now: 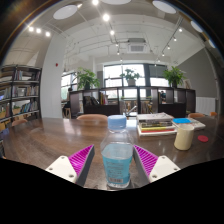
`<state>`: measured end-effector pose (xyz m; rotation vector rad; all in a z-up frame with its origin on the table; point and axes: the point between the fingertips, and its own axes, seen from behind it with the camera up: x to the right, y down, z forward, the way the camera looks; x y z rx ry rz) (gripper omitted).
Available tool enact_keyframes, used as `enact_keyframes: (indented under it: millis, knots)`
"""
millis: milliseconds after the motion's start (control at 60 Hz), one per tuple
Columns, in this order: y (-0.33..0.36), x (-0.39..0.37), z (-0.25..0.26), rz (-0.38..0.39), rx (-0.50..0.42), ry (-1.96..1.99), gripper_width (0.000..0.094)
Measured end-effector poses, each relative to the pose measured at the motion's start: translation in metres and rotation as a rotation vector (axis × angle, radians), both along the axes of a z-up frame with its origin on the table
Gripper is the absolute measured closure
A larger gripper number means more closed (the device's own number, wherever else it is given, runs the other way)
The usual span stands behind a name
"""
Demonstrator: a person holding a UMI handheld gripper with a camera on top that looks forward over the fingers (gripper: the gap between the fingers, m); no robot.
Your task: Pour water
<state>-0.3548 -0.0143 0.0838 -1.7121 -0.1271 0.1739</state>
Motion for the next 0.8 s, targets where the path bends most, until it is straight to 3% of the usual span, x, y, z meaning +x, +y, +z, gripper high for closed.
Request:
enact_keyframes:
  millis: [50, 150, 400, 650, 800]
  knots:
    - [0.003, -0.002, -0.002, 0.001, 0.002, 0.003, 0.0206]
    - [0.013, 0.01, 0.001, -0.051, 0.022, -0.016, 0.0445]
    - [0.016, 0.011, -0.001, -0.042, 0.02, 0.008, 0.064]
    - [0.022, 0.015, 0.0, -0.013, 0.003, 0.073, 0.0645]
    - [0.044, 0.045, 0.025, -0.034, -0.017, 0.308, 0.0645]
